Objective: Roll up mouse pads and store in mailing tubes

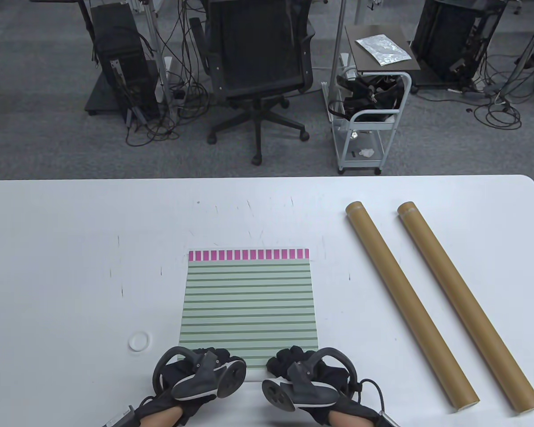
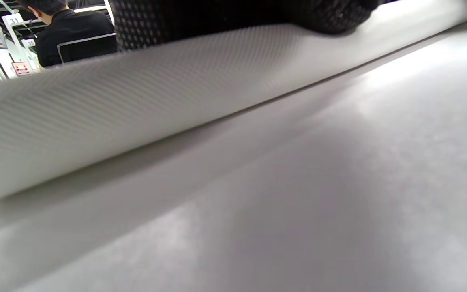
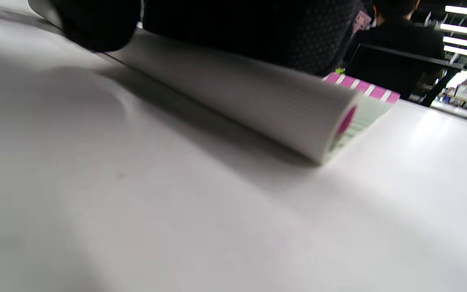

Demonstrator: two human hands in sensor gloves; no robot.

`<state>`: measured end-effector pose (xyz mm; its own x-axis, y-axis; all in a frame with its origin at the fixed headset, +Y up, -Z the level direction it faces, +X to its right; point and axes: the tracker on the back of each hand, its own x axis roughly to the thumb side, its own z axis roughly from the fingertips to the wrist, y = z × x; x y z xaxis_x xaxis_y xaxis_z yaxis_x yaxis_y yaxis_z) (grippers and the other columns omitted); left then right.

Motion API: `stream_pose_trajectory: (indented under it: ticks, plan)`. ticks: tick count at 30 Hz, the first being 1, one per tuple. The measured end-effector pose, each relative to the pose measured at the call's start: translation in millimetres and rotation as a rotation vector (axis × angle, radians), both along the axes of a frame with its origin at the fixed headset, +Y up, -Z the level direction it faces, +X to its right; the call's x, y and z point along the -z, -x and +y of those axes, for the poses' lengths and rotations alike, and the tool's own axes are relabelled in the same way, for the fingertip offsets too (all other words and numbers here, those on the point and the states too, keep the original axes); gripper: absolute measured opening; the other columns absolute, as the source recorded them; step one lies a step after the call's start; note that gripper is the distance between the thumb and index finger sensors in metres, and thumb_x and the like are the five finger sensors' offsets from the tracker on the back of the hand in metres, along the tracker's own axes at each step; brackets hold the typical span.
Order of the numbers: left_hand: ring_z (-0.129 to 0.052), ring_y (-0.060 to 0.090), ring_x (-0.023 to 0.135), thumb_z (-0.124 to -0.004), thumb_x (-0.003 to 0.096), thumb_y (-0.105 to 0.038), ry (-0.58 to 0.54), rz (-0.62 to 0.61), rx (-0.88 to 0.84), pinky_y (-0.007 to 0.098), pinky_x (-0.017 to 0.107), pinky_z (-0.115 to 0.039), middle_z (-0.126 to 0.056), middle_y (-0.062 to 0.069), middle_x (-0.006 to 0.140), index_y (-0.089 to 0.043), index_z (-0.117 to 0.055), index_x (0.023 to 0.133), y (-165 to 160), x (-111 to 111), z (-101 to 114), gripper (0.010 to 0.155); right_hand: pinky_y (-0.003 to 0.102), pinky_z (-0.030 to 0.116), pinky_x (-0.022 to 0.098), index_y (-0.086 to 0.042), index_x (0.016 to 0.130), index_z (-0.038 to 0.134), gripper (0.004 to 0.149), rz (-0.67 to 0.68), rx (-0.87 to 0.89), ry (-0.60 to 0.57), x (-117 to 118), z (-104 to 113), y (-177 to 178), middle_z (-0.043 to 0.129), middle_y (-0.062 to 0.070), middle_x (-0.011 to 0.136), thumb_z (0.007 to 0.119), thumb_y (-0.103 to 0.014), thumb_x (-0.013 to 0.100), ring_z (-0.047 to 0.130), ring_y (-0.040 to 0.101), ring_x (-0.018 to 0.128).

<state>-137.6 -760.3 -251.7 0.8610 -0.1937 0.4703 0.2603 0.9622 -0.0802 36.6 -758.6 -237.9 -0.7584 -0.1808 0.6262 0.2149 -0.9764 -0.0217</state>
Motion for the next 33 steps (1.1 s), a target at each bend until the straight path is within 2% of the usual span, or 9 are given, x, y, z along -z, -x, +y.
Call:
stream_pose_trajectory:
  ticks: [4,7,12,15,19,22,26,30,33]
  plan:
    - [-0.095,0.012,0.066,-0.067,0.0429,-0.041,0.009,-0.005,0.001,0.022,0.051,-0.086,-0.08,-0.014,0.088,-0.049,-0.067,0.086,1,0,0,0.043,0.037,0.08,0.054,-0.026,0.094,0.063,0.053,-0.006,-0.022,-0.04,3,-2,0,0.077,0.002,0.088,0.076,-0.038,0.044,0.086,0.022,0.067]
    - [-0.095,0.014,0.07,-0.069,0.0432,-0.042,-0.001,-0.05,0.02,0.025,0.052,-0.087,-0.073,-0.011,0.094,-0.046,-0.065,0.087,-1,-5,1,0.044,0.036,0.081,0.053,-0.026,0.093,0.067,0.05,-0.018,0.001,-0.005,7,-1,0,0.08,0.002,0.085,0.076,-0.036,0.045,0.088,0.021,0.066]
    - [-0.093,0.014,0.076,-0.074,0.0419,-0.044,-0.058,-0.085,0.047,0.028,0.057,-0.085,-0.08,-0.011,0.089,-0.039,-0.072,0.086,-5,-12,5,0.045,0.035,0.081,0.052,-0.026,0.092,0.069,0.048,-0.032,0.022,0.014,10,0,-1,0.082,0.002,0.083,0.074,-0.035,0.045,0.089,0.02,0.064]
    - [-0.094,0.015,0.073,-0.079,0.0344,-0.055,-0.071,-0.1,0.057,0.029,0.057,-0.085,-0.084,-0.01,0.086,-0.037,-0.073,0.089,-4,-15,5,0.057,0.035,0.08,0.053,-0.026,0.092,0.069,0.048,-0.043,0.029,0.015,9,0,-2,0.082,0.001,0.084,0.073,-0.035,0.045,0.089,0.02,0.065]
    - [-0.097,0.012,0.068,-0.081,0.0348,-0.05,-0.132,-0.083,0.075,0.028,0.055,-0.087,-0.09,-0.013,0.081,-0.041,-0.077,0.084,-6,-15,6,0.05,0.036,0.08,0.053,-0.027,0.093,0.068,0.047,-0.046,0.033,0.015,9,0,-3,0.082,0.001,0.085,0.071,-0.034,0.046,0.088,0.02,0.065]
    - [-0.099,0.012,0.068,-0.08,0.0355,-0.05,-0.092,-0.034,0.042,0.028,0.053,-0.088,-0.091,-0.013,0.079,-0.042,-0.078,0.084,-3,-10,7,0.049,0.038,0.076,0.058,-0.027,0.096,0.061,0.05,-0.068,0.053,0.085,12,-4,-9,0.076,0.002,0.09,0.067,-0.037,0.048,0.084,0.022,0.07]
    - [-0.099,0.012,0.068,-0.075,0.0374,-0.048,-0.043,-0.002,0.001,0.026,0.052,-0.087,-0.092,-0.013,0.079,-0.041,-0.077,0.085,2,-4,6,0.049,0.037,0.077,0.057,-0.027,0.096,0.062,0.054,-0.068,0.045,0.066,13,-3,-8,0.077,0.002,0.089,0.073,-0.04,0.045,0.085,0.021,0.069]
    - [-0.099,0.011,0.065,-0.074,0.0385,-0.046,-0.019,-0.005,-0.016,0.025,0.05,-0.087,-0.092,-0.012,0.077,-0.038,-0.077,0.085,4,-2,7,0.048,0.037,0.079,0.055,-0.026,0.095,0.065,0.051,-0.059,0.03,0.08,15,1,-6,0.08,0.002,0.087,0.073,-0.037,0.046,0.088,0.021,0.067]
    - [-0.101,0.011,0.061,-0.074,0.0381,-0.046,0.048,-0.044,-0.041,0.024,0.047,-0.089,-0.095,-0.011,0.074,-0.036,-0.079,0.084,5,-4,7,0.047,0.038,0.08,0.053,-0.024,0.094,0.069,0.05,-0.045,0.048,0.153,14,3,-5,0.082,0.004,0.084,0.074,-0.035,0.046,0.089,0.022,0.064]
